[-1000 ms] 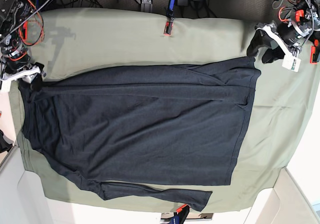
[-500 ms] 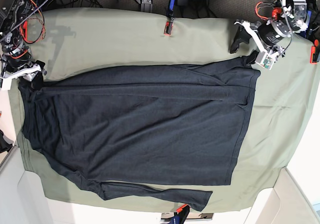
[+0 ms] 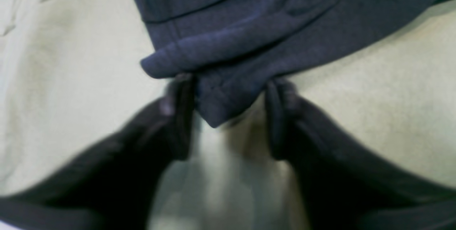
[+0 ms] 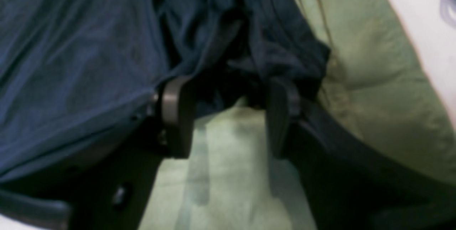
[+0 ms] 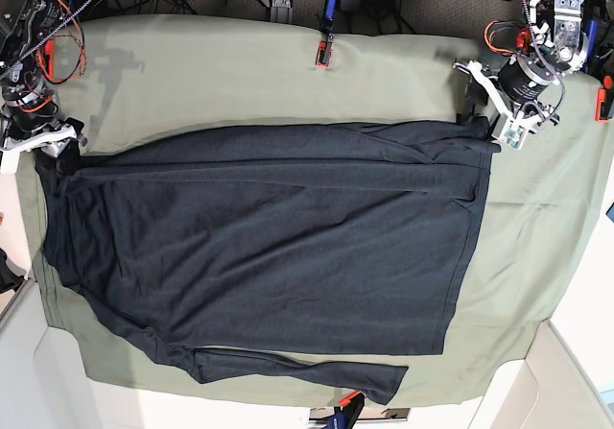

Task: Fold the T-shirt properly
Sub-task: 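Release and regrasp the folded edge with the left gripper, pulling outward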

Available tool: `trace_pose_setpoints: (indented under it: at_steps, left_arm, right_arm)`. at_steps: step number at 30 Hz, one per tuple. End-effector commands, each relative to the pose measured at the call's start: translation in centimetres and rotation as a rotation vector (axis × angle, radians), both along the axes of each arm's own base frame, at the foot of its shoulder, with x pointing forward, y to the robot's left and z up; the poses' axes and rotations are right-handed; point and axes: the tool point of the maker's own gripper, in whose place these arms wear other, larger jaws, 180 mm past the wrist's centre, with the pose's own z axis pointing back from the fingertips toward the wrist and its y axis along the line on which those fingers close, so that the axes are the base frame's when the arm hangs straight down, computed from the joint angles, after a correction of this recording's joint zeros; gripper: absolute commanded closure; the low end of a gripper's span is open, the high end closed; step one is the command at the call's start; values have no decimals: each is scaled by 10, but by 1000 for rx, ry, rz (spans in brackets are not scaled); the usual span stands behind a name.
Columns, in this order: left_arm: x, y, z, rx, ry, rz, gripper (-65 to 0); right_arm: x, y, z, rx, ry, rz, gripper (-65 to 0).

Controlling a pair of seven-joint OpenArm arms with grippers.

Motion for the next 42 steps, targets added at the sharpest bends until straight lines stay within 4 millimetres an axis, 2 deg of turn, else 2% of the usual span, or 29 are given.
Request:
trace_pose_setpoints:
  at_steps: [1, 5, 7, 12, 16, 17, 21, 23, 27, 32, 35, 38, 42]
  left_arm:
    - [7, 3, 10, 6, -35, -5, -220]
    - [12, 3, 13, 13, -47, -9, -89]
    - [17, 5, 16, 37, -55, -16, -1]
    - [24, 15, 20, 92, -46, -30, 0]
    - [22, 12, 21, 103, -20, -107, 0]
    - [21, 14, 21, 111, -13, -107, 0]
    - [22, 19, 23, 128, -8, -107, 0]
    - [22, 23, 24, 138, 1, -102, 0]
    - [25, 24, 40, 86, -35, -113, 0]
    - [32, 34, 70, 18, -119, -82, 0]
    - [34, 30, 79, -17, -135, -122, 0]
    - [45, 31, 94, -17, -184, -137, 0]
    - [70, 36, 116, 12, -246, -153, 0]
  right_arm:
    - [8, -11, 15, -34, -47, -25, -319]
    - [9, -23, 12, -80, -39, -68, -319]
    - [11, -28, 8, -96, -19, -85, -319]
    - [20, -29, 3, -77, -15, -100, -319]
    - [26, -28, -2, -58, -7, -102, -306]
    - [26, -28, -3, -58, -6, -102, -272]
    - [26, -28, -3, -58, -6, -103, -45]
    - [24, -29, -4, -61, 1, -100, 0]
    - [21, -31, -1, -62, 10, -100, 0]
    - [24, -42, 23, -95, -48, -124, 0]
    - [27, -44, 32, -102, -74, -127, 0]
    - [34, -46, 38, -107, -100, -134, 0]
    - [44, -46, 43, -96, -119, -137, 0]
